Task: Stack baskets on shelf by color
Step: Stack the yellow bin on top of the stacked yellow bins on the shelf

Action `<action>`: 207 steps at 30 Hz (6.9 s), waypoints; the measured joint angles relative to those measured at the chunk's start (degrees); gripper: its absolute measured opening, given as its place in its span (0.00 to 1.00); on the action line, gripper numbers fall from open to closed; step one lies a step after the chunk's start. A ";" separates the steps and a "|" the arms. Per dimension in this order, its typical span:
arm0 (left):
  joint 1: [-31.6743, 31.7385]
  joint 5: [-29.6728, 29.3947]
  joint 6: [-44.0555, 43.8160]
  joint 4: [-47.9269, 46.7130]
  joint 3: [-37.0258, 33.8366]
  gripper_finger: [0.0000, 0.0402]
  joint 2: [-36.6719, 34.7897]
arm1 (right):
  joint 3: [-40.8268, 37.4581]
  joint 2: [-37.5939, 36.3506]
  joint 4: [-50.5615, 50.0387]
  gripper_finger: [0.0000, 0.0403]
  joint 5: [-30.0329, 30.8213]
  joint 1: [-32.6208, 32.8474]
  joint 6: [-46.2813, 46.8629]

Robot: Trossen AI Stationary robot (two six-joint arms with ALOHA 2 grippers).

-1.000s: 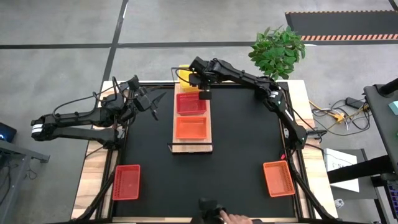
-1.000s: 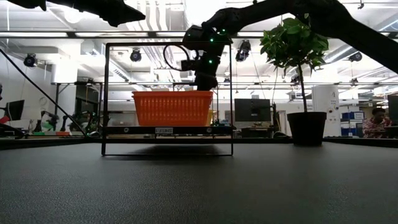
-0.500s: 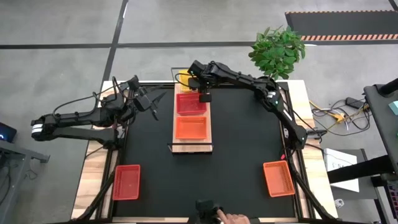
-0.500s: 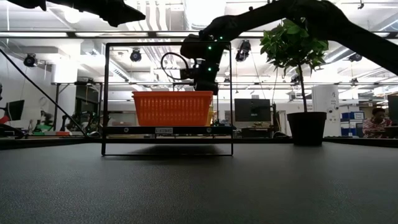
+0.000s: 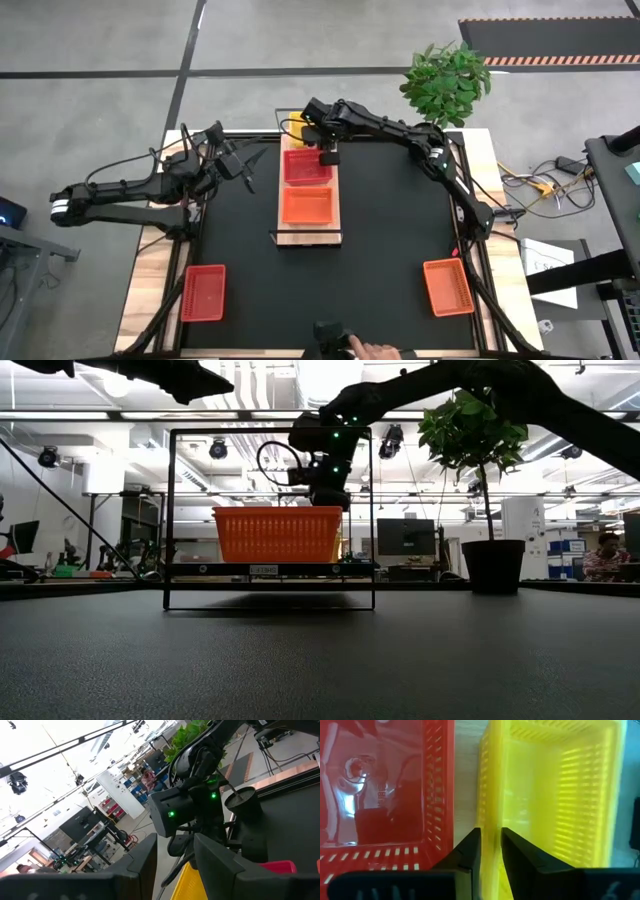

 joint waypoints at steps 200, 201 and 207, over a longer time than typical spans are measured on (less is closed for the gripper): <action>28.67 25.51 5.59 -10.17 3.20 0.00 32.41 | -26.38 -12.74 14.84 0.02 -3.03 -6.71 7.85; 29.01 25.45 5.80 -10.03 3.67 0.00 33.70 | -26.77 -12.74 15.54 0.02 -3.15 -6.71 7.85; 29.59 25.20 5.95 -9.69 6.99 0.00 39.59 | -27.80 -12.74 18.15 0.02 -4.16 -6.64 6.49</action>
